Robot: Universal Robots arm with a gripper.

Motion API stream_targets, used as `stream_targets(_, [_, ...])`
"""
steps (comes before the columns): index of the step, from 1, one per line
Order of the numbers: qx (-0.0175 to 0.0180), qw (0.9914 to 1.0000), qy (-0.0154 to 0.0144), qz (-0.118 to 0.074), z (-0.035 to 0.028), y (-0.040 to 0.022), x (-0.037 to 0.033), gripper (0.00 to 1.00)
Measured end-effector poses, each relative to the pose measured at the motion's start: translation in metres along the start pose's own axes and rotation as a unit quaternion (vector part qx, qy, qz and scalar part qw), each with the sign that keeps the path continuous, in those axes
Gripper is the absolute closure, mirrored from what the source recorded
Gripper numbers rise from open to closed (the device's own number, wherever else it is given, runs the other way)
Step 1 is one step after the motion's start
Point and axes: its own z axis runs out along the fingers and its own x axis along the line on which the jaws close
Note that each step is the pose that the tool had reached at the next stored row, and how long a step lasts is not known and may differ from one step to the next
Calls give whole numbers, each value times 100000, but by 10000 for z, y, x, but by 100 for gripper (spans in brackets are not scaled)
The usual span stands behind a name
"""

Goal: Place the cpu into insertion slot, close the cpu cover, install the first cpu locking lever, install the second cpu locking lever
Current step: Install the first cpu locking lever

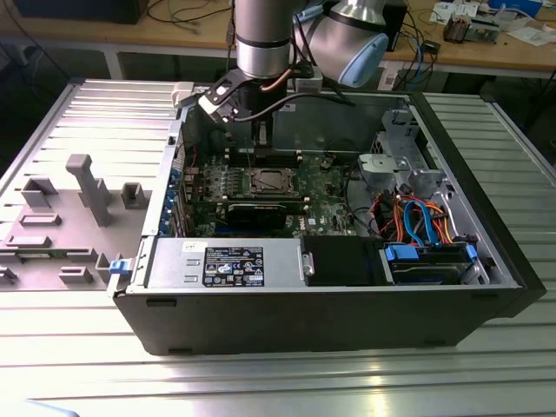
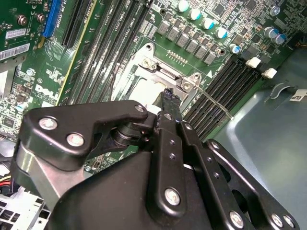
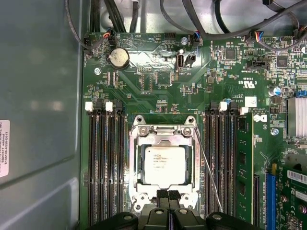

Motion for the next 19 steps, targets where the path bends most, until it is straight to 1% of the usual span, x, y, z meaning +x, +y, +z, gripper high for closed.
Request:
stream_targets(10, [9,100000,-16,-1,-6,-20,-1,89])
stream_targets(11, [7,100000,-14,-2,-23,-19,-2,89])
stream_targets(13, [-3,100000,1,2,-89,-18,-3,89])
stream_targets(14, [-7,100000,5,2,-102,-17,-3,89])
stream_targets(15, [-21,99999,13,-411,-102,-19,-3,89])
stream_targets(16, [-54,99988,21,-1522,-102,-19,-3,89])
stream_targets(18, [-133,99931,51,-3699,-101,-19,-3,89])
stream_targets(19, [-157,99907,63,-4319,-101,-19,-3,89])
